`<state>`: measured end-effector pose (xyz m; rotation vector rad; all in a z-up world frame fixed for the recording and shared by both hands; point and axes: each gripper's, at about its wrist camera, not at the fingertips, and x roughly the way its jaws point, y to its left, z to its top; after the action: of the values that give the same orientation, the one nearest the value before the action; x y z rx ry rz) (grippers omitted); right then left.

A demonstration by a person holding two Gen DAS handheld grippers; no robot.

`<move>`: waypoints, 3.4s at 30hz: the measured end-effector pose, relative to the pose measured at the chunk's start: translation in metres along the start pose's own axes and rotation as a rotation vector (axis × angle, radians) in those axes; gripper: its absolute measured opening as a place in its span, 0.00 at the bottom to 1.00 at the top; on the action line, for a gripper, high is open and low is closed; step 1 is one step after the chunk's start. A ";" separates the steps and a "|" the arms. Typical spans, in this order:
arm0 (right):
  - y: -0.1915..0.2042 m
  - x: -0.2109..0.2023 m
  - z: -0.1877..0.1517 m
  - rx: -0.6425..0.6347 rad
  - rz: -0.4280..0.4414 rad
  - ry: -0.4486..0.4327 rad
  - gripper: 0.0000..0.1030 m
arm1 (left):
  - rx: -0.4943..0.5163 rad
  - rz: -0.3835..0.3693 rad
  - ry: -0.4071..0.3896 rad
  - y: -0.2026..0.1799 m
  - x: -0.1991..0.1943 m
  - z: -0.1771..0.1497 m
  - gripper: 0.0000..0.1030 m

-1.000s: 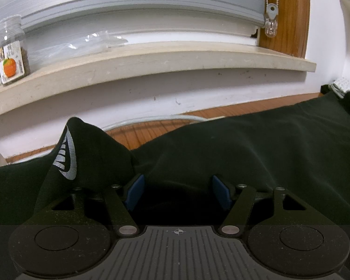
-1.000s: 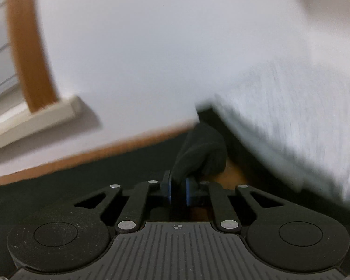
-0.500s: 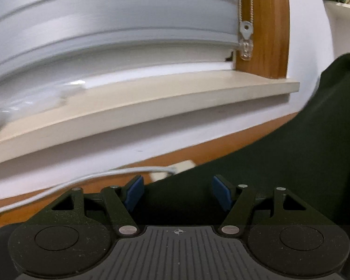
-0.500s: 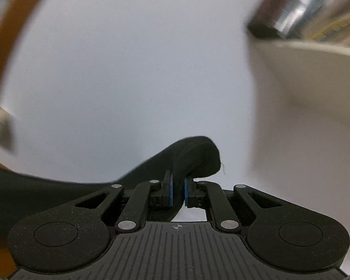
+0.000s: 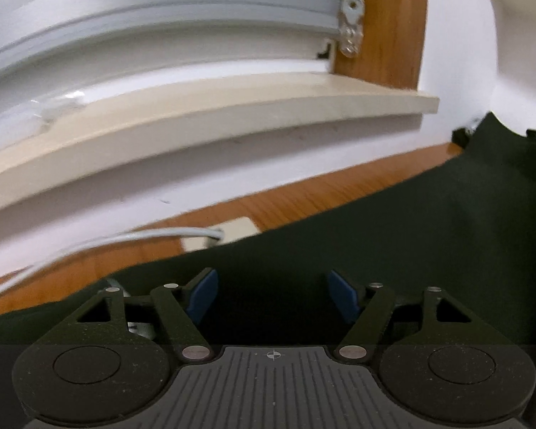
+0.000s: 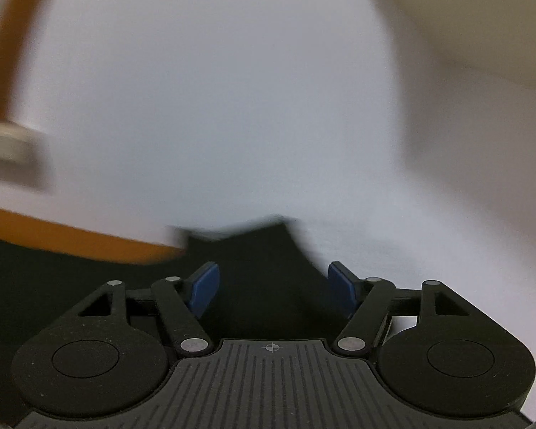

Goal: Fold clothes

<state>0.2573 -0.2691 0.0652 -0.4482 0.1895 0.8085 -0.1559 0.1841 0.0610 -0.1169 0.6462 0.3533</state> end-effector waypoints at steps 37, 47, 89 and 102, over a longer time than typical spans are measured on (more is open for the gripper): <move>0.112 0.006 -0.031 0.107 0.385 0.179 0.71 | -0.478 0.135 -0.052 0.230 -0.189 -0.124 0.65; 0.113 0.005 -0.032 0.105 0.384 0.176 0.72 | -0.802 -0.070 -0.016 0.273 -0.142 -0.117 0.31; 0.116 0.003 -0.029 0.078 0.383 0.176 0.72 | -0.847 -0.171 -0.065 0.252 -0.174 -0.125 0.60; 0.116 0.002 -0.029 0.079 0.384 0.170 0.73 | -0.878 0.012 -0.171 0.270 -0.163 -0.123 0.09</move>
<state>0.1738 -0.2108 0.0026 -0.4114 0.4745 1.1352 -0.4428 0.3639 0.0631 -0.9104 0.2845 0.6335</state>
